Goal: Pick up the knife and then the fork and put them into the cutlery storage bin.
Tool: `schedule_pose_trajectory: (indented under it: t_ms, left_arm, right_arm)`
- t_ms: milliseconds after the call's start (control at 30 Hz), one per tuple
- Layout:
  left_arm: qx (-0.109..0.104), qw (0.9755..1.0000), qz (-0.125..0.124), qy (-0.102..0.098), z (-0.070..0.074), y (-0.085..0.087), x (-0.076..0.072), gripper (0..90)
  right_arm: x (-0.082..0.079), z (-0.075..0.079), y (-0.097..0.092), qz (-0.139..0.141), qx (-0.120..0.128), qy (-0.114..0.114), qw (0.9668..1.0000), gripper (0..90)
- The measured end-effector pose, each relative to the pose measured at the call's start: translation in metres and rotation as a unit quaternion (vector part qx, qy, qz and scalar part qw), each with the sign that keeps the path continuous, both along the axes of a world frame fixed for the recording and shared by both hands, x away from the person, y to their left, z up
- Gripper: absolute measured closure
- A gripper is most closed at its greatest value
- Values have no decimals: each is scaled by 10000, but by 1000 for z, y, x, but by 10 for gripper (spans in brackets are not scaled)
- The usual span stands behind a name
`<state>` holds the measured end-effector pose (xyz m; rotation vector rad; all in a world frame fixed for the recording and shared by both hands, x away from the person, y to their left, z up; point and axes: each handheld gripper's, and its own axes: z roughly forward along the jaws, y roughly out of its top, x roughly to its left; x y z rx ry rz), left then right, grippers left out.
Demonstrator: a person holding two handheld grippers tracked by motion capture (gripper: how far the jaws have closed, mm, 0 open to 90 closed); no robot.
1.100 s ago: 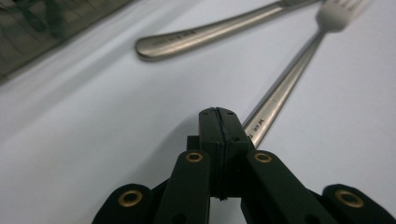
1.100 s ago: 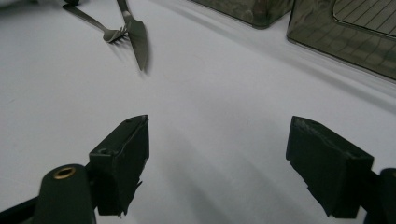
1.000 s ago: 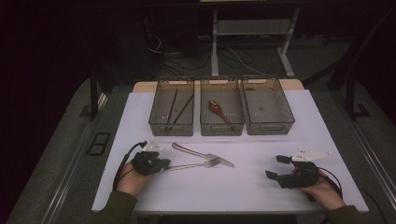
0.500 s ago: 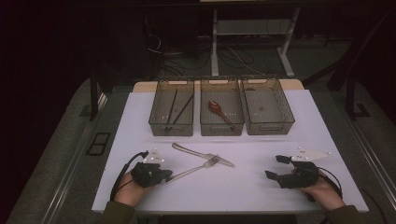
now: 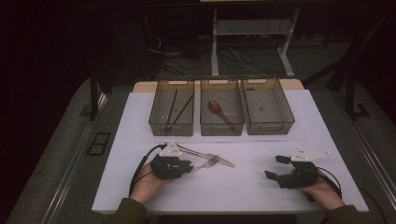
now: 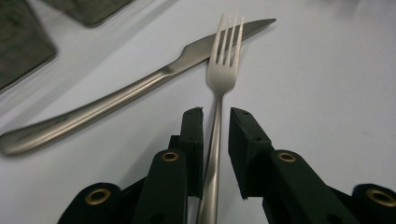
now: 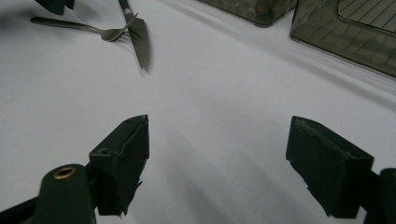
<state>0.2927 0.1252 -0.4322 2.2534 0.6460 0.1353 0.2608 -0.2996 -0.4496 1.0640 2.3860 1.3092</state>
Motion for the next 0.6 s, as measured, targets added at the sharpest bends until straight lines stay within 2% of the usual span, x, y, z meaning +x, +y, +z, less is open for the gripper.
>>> schedule_pose_trajectory:
  t_ms: [167,367,600]
  left_arm:
    - [107,9999,-103,20,-7,-14,6,762]
    - [258,9996,-149,6,-13,-16,8,784]
    - [186,9995,-217,-133,-16,-16,5,823]
  right_arm:
    - [0,0,0,6,2,-6,10000,206]
    - [0,0,0,11,7,-12,10000,206]
    - [0,0,0,13,7,-8,10000,206]
